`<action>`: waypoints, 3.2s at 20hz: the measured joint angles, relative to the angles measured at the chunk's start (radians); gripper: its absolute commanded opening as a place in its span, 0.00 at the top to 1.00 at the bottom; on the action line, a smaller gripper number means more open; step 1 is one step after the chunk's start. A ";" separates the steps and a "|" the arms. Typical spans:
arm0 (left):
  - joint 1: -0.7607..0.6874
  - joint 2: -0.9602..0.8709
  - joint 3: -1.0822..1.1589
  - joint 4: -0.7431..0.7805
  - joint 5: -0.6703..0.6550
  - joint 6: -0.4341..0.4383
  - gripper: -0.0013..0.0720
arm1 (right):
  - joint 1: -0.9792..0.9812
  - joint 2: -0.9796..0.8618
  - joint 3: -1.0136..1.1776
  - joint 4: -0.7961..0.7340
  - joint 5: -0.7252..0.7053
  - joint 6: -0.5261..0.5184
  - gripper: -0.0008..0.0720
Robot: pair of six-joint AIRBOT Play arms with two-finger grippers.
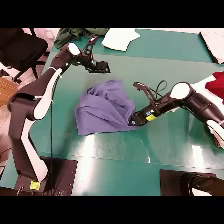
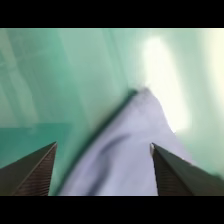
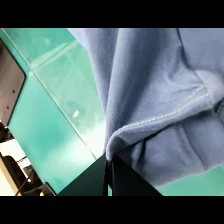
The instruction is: Fold the shirts.
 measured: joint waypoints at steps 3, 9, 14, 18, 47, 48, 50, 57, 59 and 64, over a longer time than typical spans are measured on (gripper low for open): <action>-0.020 -0.042 0.038 0.009 -0.050 0.074 0.10 | 0.000 0.021 -0.026 0.009 -0.017 0.000 0.98; -0.082 -0.084 0.057 -0.014 -0.111 0.196 0.18 | 0.022 0.032 -0.039 0.017 -0.042 -0.012 0.98; -0.109 -0.109 0.060 -0.011 -0.088 0.214 0.18 | 0.072 0.034 -0.040 0.019 -0.053 -0.016 0.98; -0.116 -0.106 0.069 -0.015 -0.056 0.218 0.18 | 0.086 0.034 -0.040 0.018 -0.066 -0.018 0.98; -0.126 -0.112 0.074 -0.076 -0.057 0.251 0.95 | -0.016 0.034 -0.040 0.018 -0.113 -0.021 0.98; -0.121 -0.096 0.075 -0.076 -0.042 0.246 0.95 | -0.024 0.034 -0.037 0.018 -0.113 -0.023 0.98; -0.101 -0.048 0.076 -0.057 -0.002 0.215 0.95 | -0.040 0.034 -0.017 0.017 -0.122 -0.025 0.98; 0.012 0.217 0.077 0.305 0.007 -0.027 0.95 | -0.149 0.137 0.139 0.008 -0.301 -0.039 0.98; 0.043 0.298 0.077 0.428 -0.022 -0.097 0.95 | -0.196 0.205 0.177 -0.002 -0.384 -0.039 0.98; 0.096 0.448 0.077 0.591 -0.099 -0.219 0.95 | -0.281 0.389 0.231 -0.013 -0.564 -0.084 0.98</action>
